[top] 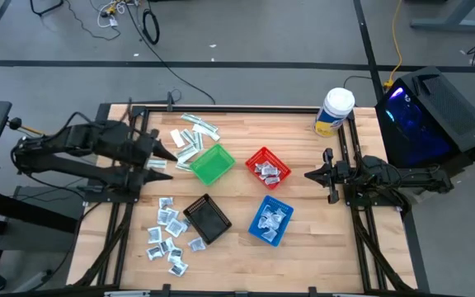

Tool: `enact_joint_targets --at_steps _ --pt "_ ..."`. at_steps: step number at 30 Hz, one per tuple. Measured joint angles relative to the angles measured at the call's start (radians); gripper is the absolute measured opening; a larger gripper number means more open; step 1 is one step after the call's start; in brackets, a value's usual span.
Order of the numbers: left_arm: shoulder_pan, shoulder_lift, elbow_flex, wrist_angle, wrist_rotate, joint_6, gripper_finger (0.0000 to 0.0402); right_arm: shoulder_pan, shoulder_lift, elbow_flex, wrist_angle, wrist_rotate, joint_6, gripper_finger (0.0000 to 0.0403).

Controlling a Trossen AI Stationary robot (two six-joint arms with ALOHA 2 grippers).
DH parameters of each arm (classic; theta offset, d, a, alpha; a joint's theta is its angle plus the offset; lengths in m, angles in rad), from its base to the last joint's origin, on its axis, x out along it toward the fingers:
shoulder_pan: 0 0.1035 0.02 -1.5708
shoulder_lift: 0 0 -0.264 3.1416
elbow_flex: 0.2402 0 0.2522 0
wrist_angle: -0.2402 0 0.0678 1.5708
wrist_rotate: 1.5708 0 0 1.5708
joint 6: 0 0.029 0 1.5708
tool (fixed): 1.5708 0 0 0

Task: Pick & Place First Aid Supplies
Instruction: Put the black towelette pack into the black bin

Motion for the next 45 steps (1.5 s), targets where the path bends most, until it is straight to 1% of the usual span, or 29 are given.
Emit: enact_joint_targets --at_steps 3,7,10,14,18,23,28,38,45 --pt "0.0 0.021 0.0 -0.085 -0.002 0.0 0.0289 0.0 0.0 0.0 0.0 0.0 0.0 0.0013" --pt "0.0 0.05 -0.001 -0.175 -0.033 -0.001 0.0289 0.0 0.0 0.0 0.0 0.0 0.0 0.0013" --pt "0.0 0.062 -0.002 -0.189 -0.064 0.001 0.0289 0.0 0.0 0.0 0.0 0.0 0.0 0.0013" --pt "0.0 0.074 -0.002 -0.191 -0.068 -0.004 0.0289 0.0 0.0 0.0 0.0 0.0 0.0 0.0013" --pt "-0.002 0.104 -0.001 -0.251 -0.079 -0.076 0.0289 0.0 0.0 0.0 0.0 0.0 0.0 0.0013" --pt "-0.001 0.165 -0.002 -0.383 -0.097 -0.158 0.0289 0.0 0.0 0.0 0.0 0.0 0.0 0.0013" --pt "-0.012 0.23 -0.002 -0.462 -0.098 -0.155 0.0289 0.0 0.0 0.0 0.0 0.0 0.0 0.0013" --pt "-0.11 0.285 -0.034 -0.466 -0.1 -0.146 0.0289 0.0 0.0 0.0 0.0 0.0 0.0 0.0013" --pt "-0.228 0.284 -0.096 -0.445 -0.088 -0.06 0.0289 0.0 0.0 0.0 0.0 0.0 0.0 0.0013"
